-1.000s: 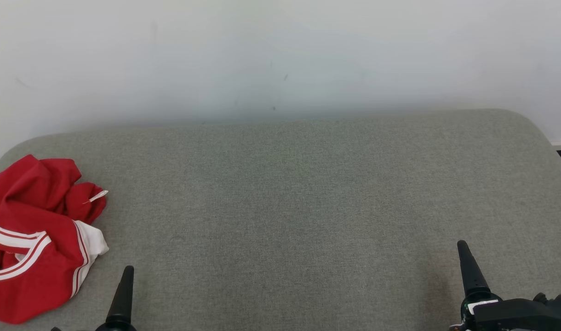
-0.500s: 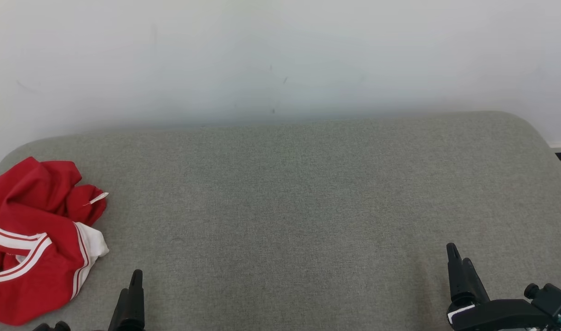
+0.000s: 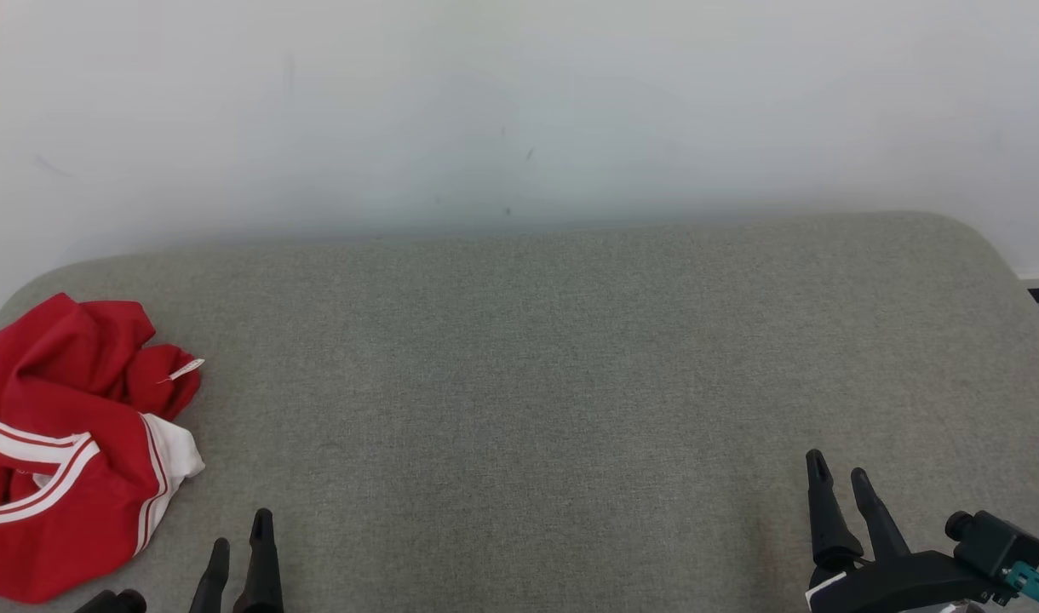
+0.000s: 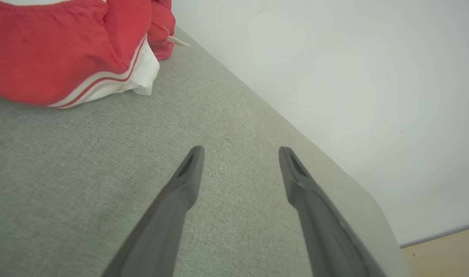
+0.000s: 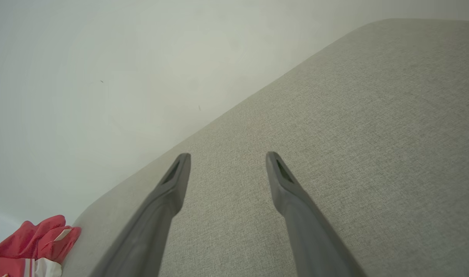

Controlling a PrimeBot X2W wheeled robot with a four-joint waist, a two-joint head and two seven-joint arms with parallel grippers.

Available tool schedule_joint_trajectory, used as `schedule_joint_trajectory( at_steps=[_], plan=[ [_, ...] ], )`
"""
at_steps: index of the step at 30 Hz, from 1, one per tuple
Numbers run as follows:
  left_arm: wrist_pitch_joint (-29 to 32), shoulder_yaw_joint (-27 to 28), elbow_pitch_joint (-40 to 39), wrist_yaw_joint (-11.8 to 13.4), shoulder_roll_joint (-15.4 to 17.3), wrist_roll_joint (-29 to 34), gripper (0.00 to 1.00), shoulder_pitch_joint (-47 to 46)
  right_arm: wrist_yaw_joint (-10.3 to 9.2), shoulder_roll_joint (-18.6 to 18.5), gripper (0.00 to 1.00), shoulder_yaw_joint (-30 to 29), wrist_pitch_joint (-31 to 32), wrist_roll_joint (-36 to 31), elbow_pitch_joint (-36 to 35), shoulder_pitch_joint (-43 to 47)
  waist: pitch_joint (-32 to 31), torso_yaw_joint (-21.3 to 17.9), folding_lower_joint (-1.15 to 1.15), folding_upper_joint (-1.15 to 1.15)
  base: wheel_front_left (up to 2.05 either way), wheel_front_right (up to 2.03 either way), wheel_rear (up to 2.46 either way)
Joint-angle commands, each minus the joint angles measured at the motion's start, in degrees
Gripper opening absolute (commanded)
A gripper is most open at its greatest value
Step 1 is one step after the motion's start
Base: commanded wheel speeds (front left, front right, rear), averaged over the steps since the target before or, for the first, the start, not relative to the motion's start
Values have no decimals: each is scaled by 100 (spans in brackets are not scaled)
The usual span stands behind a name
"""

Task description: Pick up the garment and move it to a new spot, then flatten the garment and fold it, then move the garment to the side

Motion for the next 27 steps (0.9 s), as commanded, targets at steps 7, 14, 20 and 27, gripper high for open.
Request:
schedule_joint_trajectory(
  at_steps=[7, 14, 20, 27],
  plan=[
    [-174, -54, -65, 96, 88, 848, 100, 76, -6, -15, 100, 65, -80, -770, -107, 16, -36, 12, -1, 0, 0, 0, 0],
    [-284, -120, -100, 175, 132, 1392, 100, 169, -6, -16, 100, 109, -91, -1310, -163, 60, -61, 21, -1, 0, 0, 0, 0],
    [-376, -153, -138, 231, 147, 1775, 100, 215, -7, -17, 100, 133, -119, -1684, -195, 108, -82, 24, -1, 0, 0, 0, 0],
    [-475, -182, -160, 258, 167, 2171, 100, 285, -8, -18, 100, 155, -180, -2112, -194, 146, -111, 20, -1, 0, 0, 0, 0]
  ],
)
